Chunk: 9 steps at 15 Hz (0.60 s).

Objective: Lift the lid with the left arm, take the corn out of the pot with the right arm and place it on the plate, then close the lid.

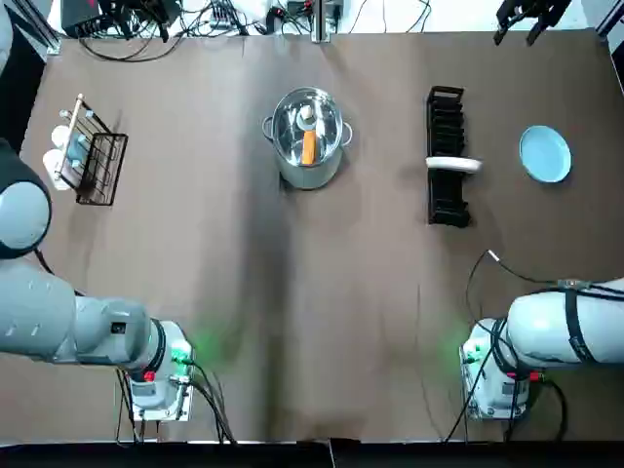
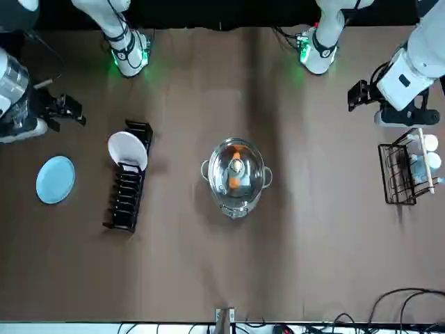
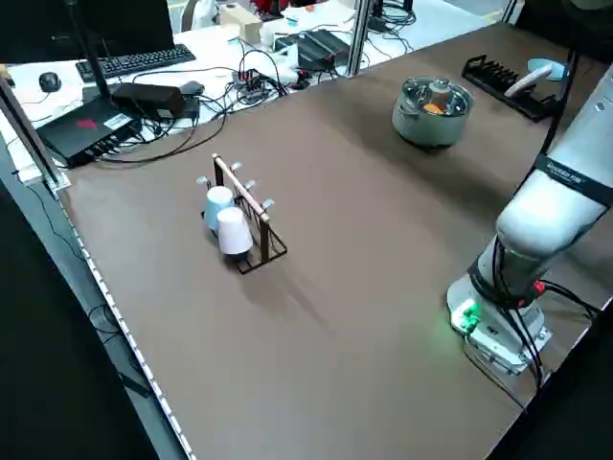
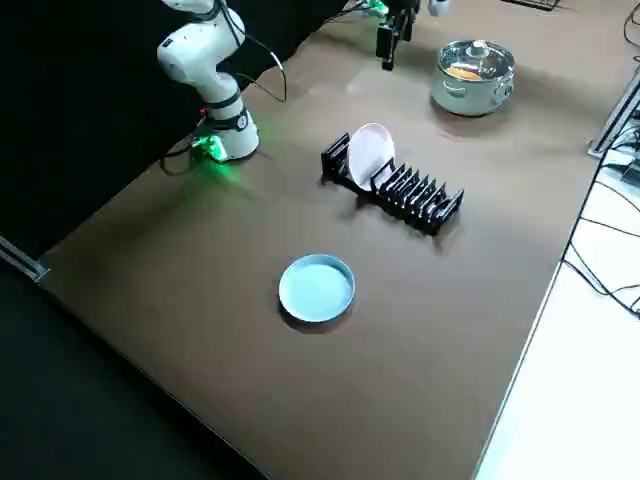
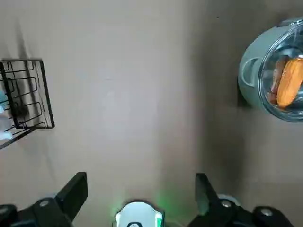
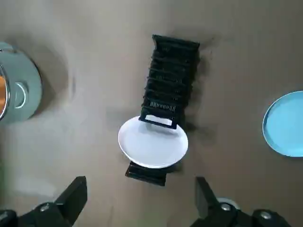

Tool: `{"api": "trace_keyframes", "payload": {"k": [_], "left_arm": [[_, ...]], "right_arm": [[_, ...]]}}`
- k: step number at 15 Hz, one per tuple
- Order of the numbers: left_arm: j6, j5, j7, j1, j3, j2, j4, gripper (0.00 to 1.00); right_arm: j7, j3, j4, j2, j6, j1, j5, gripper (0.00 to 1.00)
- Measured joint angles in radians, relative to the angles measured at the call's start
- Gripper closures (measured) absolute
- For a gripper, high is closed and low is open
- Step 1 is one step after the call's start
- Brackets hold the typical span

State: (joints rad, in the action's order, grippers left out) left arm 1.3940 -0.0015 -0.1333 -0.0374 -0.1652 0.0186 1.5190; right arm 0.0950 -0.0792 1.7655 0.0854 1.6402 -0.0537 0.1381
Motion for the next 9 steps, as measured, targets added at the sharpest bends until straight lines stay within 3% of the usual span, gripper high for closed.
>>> {"api": "trace_keyframes", "payload": {"k": [5, 9], "left_arm": [[0.003, 0.000, -0.006, -0.001, -0.002, 0.000, 0.000, 0.00], [0.076, -0.020, -0.033, -0.050, -0.018, 0.022, 0.006, 0.00]], "right_arm": [[0.000, 0.000, 0.047, 0.041, 0.063, -0.002, -0.022, 0.00], [0.000, 0.001, 0.053, 0.041, 0.077, -0.017, -0.123, 0.00]]}}
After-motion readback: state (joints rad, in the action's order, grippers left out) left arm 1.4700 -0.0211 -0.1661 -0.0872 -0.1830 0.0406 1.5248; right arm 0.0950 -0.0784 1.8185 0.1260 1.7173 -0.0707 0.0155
